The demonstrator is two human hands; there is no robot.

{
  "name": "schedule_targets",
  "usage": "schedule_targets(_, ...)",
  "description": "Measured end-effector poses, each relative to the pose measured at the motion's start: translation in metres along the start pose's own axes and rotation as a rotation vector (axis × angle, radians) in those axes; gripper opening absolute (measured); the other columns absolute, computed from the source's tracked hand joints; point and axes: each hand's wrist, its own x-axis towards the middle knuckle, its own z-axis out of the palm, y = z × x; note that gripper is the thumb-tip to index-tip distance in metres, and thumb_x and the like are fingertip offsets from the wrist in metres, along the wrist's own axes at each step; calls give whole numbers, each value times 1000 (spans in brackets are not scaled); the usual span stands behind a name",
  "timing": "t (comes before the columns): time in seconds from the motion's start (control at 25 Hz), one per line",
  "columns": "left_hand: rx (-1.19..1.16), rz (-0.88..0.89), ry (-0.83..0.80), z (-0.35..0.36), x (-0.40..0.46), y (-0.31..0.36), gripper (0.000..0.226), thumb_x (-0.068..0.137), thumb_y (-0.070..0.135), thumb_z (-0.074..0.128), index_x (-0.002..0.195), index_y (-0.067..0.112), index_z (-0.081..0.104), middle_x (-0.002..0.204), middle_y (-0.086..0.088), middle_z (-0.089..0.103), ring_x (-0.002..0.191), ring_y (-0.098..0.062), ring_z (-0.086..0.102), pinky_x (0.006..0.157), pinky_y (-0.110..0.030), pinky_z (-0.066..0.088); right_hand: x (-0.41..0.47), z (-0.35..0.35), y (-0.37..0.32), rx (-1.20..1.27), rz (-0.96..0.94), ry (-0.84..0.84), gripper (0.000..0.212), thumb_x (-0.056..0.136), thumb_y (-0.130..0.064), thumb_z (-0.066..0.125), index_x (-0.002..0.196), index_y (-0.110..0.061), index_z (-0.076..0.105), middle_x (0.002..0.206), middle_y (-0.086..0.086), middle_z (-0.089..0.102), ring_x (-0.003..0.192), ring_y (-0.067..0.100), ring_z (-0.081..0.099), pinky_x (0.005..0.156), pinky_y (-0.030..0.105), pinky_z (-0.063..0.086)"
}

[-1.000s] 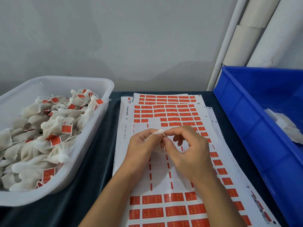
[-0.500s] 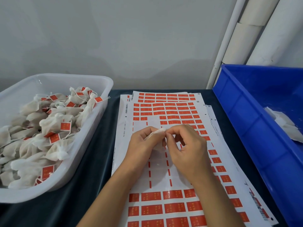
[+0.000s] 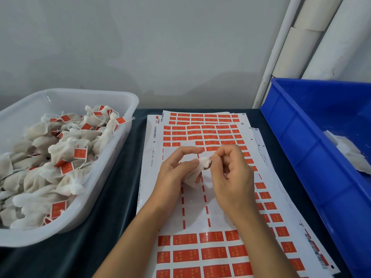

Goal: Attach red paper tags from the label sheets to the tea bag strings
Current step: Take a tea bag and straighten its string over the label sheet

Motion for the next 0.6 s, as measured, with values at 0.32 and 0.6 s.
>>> schedule_targets(0.32,83,7,-28,4,-1,5,30,105,18,53,97,23,82,71,-5,67,66,-13,62,69,-20,55,3,-7,5,-191,-11,159,10,102,-25,61,100,-27,51,80,-12,67,79,5,68,63,12,55)
schedule_targets(0.6,187,-5,-42,8,-3,4,24,106,29,57,98,36,79,87,1,75,86,-21,71,74,-19,60,5,-7,7,-158,178,236,12,100,-26,64,93,-31,56,84,-24,67,90,-5,67,61,7,53)
